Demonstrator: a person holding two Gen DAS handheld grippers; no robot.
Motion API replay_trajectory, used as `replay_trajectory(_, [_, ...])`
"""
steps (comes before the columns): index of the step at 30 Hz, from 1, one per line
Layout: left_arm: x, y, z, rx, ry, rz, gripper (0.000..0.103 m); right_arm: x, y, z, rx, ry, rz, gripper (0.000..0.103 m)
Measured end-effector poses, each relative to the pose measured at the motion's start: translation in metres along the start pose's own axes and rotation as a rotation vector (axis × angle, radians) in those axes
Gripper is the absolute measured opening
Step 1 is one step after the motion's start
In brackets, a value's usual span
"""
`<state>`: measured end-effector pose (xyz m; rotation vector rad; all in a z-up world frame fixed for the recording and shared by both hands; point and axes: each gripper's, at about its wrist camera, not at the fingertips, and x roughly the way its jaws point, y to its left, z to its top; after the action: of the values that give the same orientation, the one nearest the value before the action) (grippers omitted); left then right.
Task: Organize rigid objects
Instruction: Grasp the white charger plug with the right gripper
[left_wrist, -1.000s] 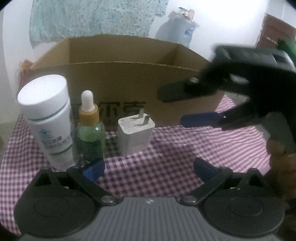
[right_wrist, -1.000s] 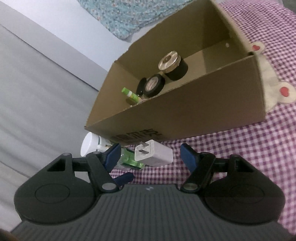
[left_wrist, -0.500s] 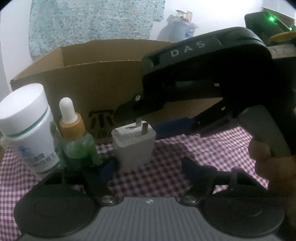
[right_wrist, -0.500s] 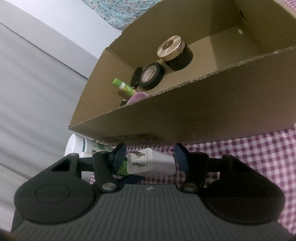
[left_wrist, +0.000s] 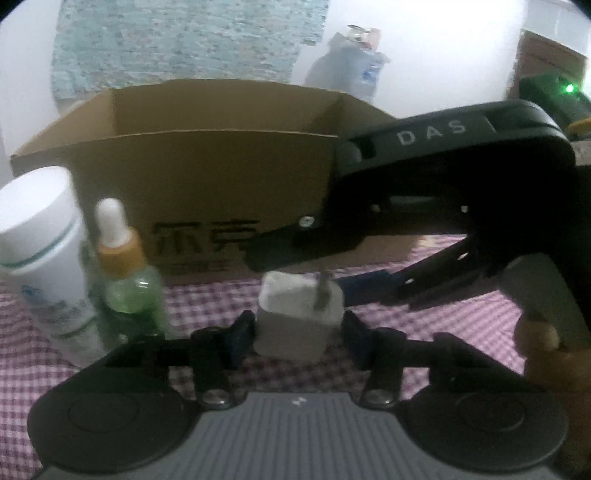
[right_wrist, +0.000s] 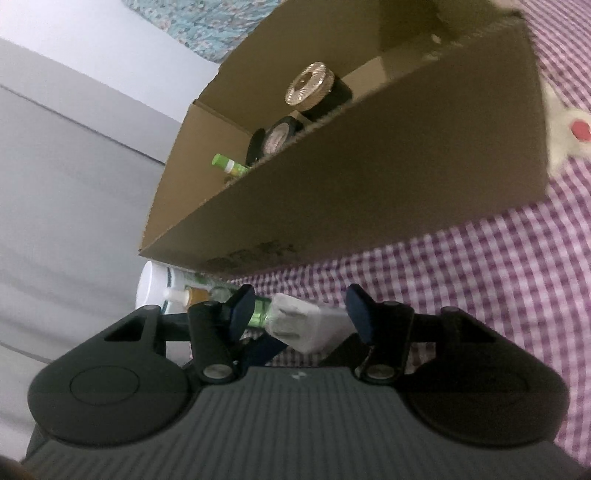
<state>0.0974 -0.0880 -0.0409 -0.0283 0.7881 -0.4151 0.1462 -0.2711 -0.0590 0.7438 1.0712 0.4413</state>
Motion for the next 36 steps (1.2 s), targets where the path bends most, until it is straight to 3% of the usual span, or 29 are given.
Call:
replay_trajectory(5, [-0.007, -0.021, -0.006, 0.04, 0.009, -0.061, 0.049, -0.013, -0.003, -0.012, 0.033, -0.006, 0.014, 0.054])
replay_trajectory(18, [-0.007, -0.029, -0.02, 0.132, 0.019, -0.02, 0.052, -0.054, -0.013, -0.024, -0.013, -0.063, -0.029, 0.056])
replay_trajectory(36, [0.005, -0.043, -0.021, 0.168, 0.0, 0.013, 0.045, -0.048, -0.036, -0.037, 0.086, -0.043, -0.051, 0.055])
